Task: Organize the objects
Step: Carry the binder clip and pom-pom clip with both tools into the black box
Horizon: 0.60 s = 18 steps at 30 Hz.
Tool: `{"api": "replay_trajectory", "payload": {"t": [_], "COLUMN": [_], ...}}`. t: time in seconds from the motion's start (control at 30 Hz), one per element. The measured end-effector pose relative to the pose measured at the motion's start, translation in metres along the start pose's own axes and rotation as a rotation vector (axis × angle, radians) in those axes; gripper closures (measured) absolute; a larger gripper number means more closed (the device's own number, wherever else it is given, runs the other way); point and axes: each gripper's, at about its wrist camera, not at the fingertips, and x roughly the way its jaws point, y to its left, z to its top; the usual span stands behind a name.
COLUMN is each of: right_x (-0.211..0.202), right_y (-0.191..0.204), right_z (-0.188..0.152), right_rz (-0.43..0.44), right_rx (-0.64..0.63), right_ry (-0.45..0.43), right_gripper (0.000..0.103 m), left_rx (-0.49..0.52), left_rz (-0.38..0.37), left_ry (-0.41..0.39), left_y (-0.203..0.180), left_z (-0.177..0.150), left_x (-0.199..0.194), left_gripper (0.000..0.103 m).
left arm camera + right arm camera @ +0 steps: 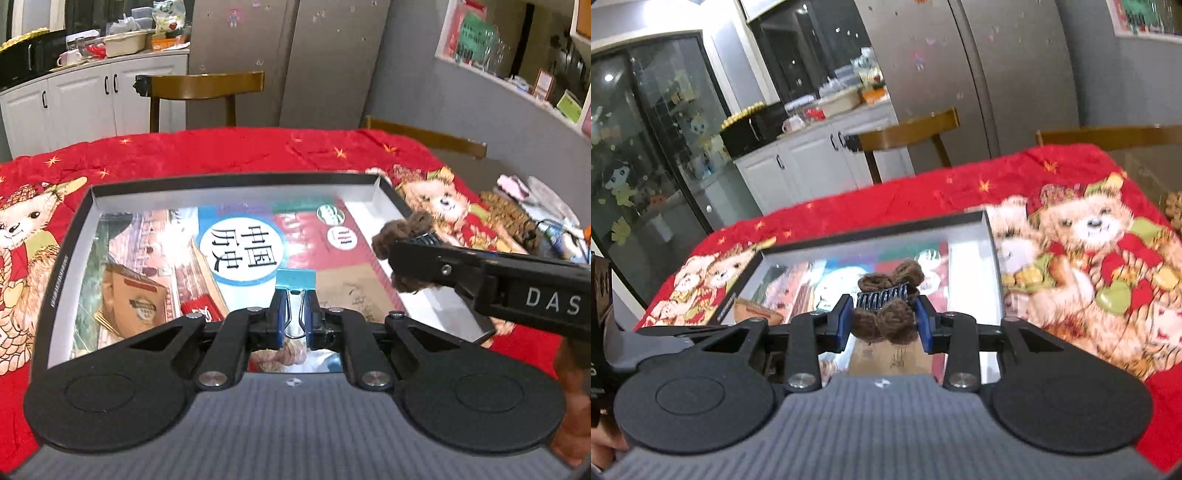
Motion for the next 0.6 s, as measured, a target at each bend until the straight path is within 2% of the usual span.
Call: {"api": "replay_trajectory", "payload": {"t": [0.17, 0.6], "right_x": [0.007, 0.014], "right_y": [0.001, -0.005], "right_z": [-0.005, -0.006], "right_rz": [-0.014, -0.039], "right_rx": [0.018, 0.044], "right_ry": [0.062, 0.108], "right_gripper": [0.063, 0.063], "left_rx": [0.0, -0.004], "left_rz": [0.02, 0.008], "left_ry": [0.021, 0.031], "left_y": [-0.001, -0.006], "left_z": [-0.004, -0.005], "left_x": [0.003, -0.003], "left_gripper": [0.09, 0.09]}}
